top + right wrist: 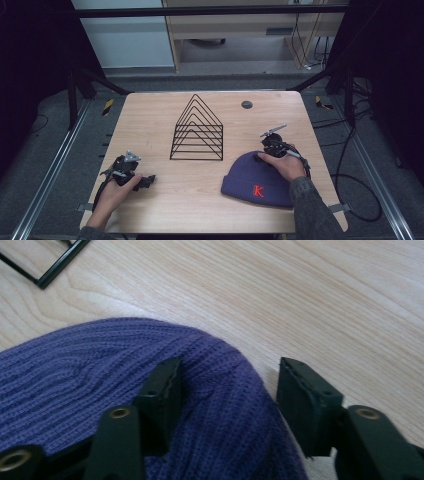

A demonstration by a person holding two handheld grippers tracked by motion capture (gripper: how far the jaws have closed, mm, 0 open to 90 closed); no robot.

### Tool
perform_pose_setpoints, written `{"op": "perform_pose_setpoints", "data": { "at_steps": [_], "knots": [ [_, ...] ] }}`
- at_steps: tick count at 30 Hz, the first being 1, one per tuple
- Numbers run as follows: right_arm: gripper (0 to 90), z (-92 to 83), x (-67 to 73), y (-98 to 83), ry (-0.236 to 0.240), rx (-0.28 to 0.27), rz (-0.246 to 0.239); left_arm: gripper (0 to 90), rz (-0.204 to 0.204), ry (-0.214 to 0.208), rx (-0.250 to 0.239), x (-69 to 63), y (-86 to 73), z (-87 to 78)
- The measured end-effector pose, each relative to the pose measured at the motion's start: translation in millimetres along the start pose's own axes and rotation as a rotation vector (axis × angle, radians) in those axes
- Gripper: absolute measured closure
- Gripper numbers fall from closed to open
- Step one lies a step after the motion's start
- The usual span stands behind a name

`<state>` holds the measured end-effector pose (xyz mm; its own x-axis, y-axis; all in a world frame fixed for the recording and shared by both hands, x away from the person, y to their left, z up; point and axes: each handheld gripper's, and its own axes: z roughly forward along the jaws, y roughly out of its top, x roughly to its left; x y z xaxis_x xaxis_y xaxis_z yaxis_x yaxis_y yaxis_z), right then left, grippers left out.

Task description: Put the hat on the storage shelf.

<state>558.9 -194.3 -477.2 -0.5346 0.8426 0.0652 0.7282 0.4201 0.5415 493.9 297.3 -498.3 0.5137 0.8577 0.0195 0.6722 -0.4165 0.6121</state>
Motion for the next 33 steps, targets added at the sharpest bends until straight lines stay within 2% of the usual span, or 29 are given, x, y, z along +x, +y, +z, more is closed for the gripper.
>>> {"op": "perform_pose_setpoints", "data": {
  "at_steps": [4,9,18,23,28,33],
  "knots": [
    [61.6,0.6,2.5,0.5,0.01,0.004,-0.032,0.0,0.002,-0.001,0.001,0.1,0.2,0.1],
    [75.5,-4.0,4.1,0.6,0.023,-0.008,-0.039,0.0,0.0,0.0,0.0,-0.2,0.1,0.1],
    [78.4,-21.0,10.3,-1.1,0.049,-0.028,-0.058,0.0,0.0,0.001,0.0,-0.4,0.2,0.1],
    [78.5,-37.8,17.7,-0.5,0.062,-0.089,-0.099,0.0,0.0,0.0,-0.001,-0.4,0.1,0.1],
    [78.6,-65.4,31.1,-2.8,0.082,-0.18,-0.139,0.0,0.001,-0.001,0.0,-0.5,0.1,0.0],
    [78.8,-89.9,40.1,-5.9,0.103,-0.239,-0.165,0.0,0.003,-0.002,-0.001,-1.0,0.1,0.1]
  ]
}}
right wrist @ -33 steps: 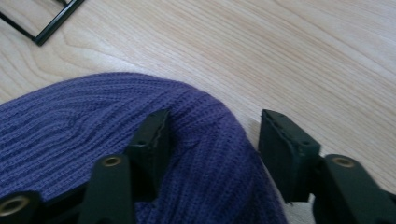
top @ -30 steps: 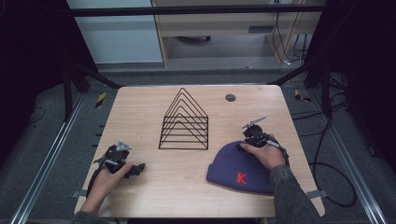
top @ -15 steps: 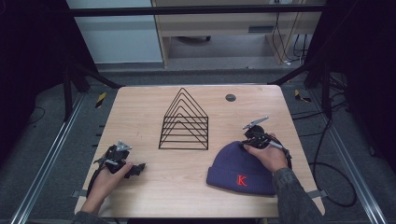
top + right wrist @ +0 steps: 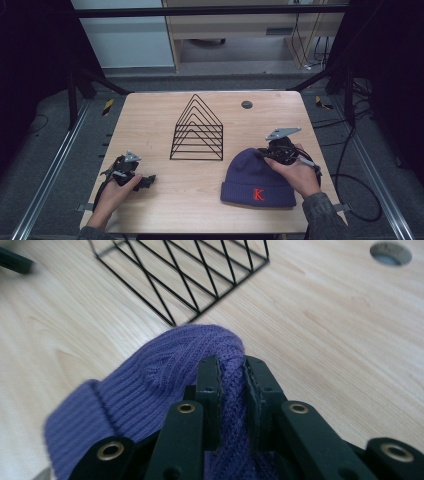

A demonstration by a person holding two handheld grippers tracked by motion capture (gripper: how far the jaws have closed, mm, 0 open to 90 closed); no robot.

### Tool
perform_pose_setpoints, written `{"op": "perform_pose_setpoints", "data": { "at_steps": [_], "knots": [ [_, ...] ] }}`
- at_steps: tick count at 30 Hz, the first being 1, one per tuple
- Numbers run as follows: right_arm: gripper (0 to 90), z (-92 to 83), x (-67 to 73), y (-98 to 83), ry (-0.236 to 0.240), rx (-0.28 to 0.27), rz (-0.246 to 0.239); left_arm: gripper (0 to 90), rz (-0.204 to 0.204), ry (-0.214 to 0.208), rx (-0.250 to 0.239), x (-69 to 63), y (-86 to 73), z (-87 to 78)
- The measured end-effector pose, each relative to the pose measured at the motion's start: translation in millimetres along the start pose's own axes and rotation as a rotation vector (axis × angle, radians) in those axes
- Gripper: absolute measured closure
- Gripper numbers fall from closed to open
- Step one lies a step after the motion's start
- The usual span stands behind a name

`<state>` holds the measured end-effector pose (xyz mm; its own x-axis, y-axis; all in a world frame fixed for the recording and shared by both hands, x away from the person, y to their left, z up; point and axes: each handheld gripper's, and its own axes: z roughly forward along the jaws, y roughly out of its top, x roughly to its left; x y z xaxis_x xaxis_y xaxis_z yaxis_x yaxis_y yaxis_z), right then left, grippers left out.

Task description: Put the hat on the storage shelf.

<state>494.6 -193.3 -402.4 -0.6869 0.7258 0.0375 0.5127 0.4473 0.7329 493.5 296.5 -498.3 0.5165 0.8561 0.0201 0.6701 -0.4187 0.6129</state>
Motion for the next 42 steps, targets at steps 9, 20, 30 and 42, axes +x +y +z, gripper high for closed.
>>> {"op": "perform_pose_setpoints", "data": {
  "at_steps": [9,20,30,42],
  "knots": [
    [78.8,-23.4,11.3,15.5,0.025,-0.055,-0.032,0.0,0.006,-0.009,0.014,0.4,0.9,-1.1],
    [79.0,-37.9,6.9,41.7,0.026,-0.104,-0.053,3.9,0.013,-0.01,-0.038,0.9,4.5,-8.5],
    [79.0,-55.9,-11.2,63.8,-0.017,-0.127,-0.043,5.8,0.012,-0.012,-0.137,-8.5,16.5,-23.0],
    [79.3,-73.0,-20.0,84.2,-0.029,-0.169,-0.046,6.4,0.069,-0.031,-0.224,-24.4,56.4,-55.9]
  ]
}}
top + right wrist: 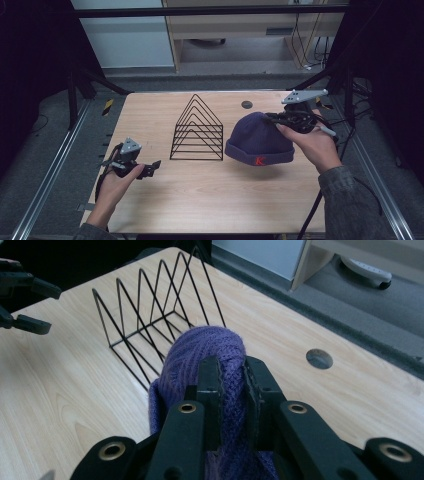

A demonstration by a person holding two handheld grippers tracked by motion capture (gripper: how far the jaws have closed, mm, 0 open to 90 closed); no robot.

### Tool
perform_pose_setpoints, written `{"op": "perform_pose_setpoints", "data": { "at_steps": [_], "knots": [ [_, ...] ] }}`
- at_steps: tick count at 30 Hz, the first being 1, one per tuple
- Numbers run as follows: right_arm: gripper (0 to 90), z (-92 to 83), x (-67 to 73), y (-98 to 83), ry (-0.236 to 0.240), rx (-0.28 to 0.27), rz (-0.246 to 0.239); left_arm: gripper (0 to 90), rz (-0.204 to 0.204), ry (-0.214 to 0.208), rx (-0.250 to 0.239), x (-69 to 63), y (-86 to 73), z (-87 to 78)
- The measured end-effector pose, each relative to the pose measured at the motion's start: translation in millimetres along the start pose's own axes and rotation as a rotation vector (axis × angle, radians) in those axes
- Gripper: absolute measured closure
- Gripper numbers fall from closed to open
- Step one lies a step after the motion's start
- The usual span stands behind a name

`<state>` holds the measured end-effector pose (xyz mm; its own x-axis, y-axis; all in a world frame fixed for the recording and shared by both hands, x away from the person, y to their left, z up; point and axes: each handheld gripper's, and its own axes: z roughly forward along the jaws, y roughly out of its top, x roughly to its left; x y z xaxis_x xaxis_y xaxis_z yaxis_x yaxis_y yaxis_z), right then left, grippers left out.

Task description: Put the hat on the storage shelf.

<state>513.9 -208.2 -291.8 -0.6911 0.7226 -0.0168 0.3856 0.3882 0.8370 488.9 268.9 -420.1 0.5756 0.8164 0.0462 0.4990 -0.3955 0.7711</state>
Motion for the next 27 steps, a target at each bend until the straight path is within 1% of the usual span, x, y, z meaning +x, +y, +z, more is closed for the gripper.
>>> {"op": "perform_pose_setpoints", "data": {
  "at_steps": [2,3,5,7,11,16,17,19,22,24,27],
  "knots": [
    [79.3,-1.6,-0.9,6.2,-0.001,-0.008,-0.008,6.3,0.024,-0.003,-0.016,-1.2,10.7,-5.0],
    [79.3,-2.2,-1.0,9.5,-0.001,-0.009,-0.006,6.3,0.025,-0.01,-0.022,-1.7,15.3,-7.4],
    [79.3,-2.1,-1.5,16.4,-0.006,-0.009,-0.012,6.3,0.004,-0.043,-0.053,-1.1,21.9,-10.1],
    [79.3,-1.7,-1.6,23.0,-0.008,-0.017,-0.02,6.3,-0.011,-0.061,-0.067,0.0,27.0,-11.7],
    [79.3,-3.6,1.4,33.6,-0.01,-0.032,-0.029,6.2,-0.017,-0.073,-0.086,1.5,38.2,-17.3],
    [79.3,-10.0,5.3,48.5,-0.019,-0.049,-0.048,5.9,-0.027,-0.103,-0.114,1.4,57.4,-24.3],
    [79.2,-10.8,5.3,50.8,-0.021,-0.053,-0.052,5.0,-0.023,-0.115,-0.128,1.3,61.3,-26.1],
    [79.2,-12.7,6.1,57.0,-0.024,-0.064,-0.045,3.8,-0.02,-0.133,-0.153,1.1,68.2,-29.3],
    [79.2,-12.1,7.3,65.4,-0.026,-0.078,-0.047,4.0,-0.022,-0.15,-0.155,2.2,77.3,-30.8],
    [79.2,-10.6,8.4,70.9,-0.03,-0.085,-0.045,4.1,-0.028,-0.151,-0.15,4.0,81.9,-31.5],
    [79.2,-9.2,12.3,79.5,-0.023,-0.101,-0.05,4.5,-0.04,-0.152,-0.162,5.8,87.0,-32.7]
  ]
}}
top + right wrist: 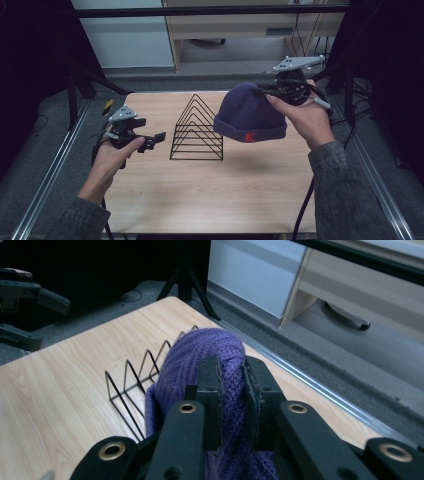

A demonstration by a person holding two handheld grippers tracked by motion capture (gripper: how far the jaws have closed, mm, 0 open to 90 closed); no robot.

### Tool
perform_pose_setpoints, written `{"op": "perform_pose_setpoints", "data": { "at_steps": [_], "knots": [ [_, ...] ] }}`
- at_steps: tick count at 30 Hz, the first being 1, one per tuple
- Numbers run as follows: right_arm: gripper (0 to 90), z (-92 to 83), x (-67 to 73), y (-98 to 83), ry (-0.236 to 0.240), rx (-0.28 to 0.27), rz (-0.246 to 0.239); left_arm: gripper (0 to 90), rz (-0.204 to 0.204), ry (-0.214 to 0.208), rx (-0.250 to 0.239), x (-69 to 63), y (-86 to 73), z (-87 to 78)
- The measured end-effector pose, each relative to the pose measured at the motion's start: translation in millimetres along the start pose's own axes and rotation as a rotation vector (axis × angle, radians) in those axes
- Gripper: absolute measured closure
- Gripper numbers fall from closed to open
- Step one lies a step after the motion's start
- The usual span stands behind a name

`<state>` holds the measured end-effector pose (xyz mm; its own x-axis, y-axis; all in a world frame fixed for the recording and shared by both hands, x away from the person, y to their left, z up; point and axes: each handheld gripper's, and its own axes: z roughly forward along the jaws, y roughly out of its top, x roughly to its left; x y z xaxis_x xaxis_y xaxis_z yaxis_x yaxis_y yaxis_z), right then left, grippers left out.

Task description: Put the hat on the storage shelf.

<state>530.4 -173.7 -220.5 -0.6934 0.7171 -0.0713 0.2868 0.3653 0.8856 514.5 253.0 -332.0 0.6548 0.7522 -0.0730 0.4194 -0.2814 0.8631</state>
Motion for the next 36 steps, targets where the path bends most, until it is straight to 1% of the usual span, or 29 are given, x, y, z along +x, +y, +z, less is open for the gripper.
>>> {"op": "perform_pose_setpoints", "data": {
  "at_steps": [5,7,12,16,18,19,21,26,32,34,36],
  "knots": [
    [79.2,2.0,4.8,8.6,0.004,-0.007,-0.017,4.6,0.001,-0.002,0.001,0.3,5.6,1.3],
    [79.2,1.8,6.6,11.7,0.005,-0.01,-0.02,4.7,0.012,-0.004,0.002,-1.0,8.4,0.9],
    [79.2,-0.3,11.4,19.7,0.006,-0.023,-0.032,4.7,0.024,-0.022,-0.014,-6.3,16.6,0.7],
    [79.2,-1.5,13.2,25.6,0.007,-0.033,-0.036,4.7,0.042,-0.03,-0.011,-9.5,23.9,1.6],
    [79.2,-1.1,13.8,28.2,0.006,-0.037,-0.039,4.9,0.047,-0.034,-0.016,-10.9,28.0,1.8],
    [79.2,-0.9,14.2,29.6,0.006,-0.039,-0.039,5.0,0.044,-0.036,-0.029,-12.1,30.0,1.6],
    [79.1,-0.4,15.4,31.9,0.009,-0.046,-0.039,5.1,0.043,-0.047,-0.04,-13.0,34.5,0.8],
    [79.1,1.2,20.1,37.6,0.02,-0.056,-0.042,5.0,0.053,-0.056,-0.049,-15.9,44.3,1.4],
    [79.1,2.2,27.2,46.7,0.034,-0.077,-0.049,4.9,0.064,-0.088,-0.059,-22.8,52.6,3.3],
    [79.1,4.3,29.6,49.5,0.038,-0.079,-0.052,5.0,0.075,-0.097,-0.055,-25.5,54.7,4.7],
    [79.1,7.3,32.1,52.1,0.043,-0.082,-0.054,5.1,0.083,-0.106,-0.061,-29.0,56.4,6.8]
  ]
}}
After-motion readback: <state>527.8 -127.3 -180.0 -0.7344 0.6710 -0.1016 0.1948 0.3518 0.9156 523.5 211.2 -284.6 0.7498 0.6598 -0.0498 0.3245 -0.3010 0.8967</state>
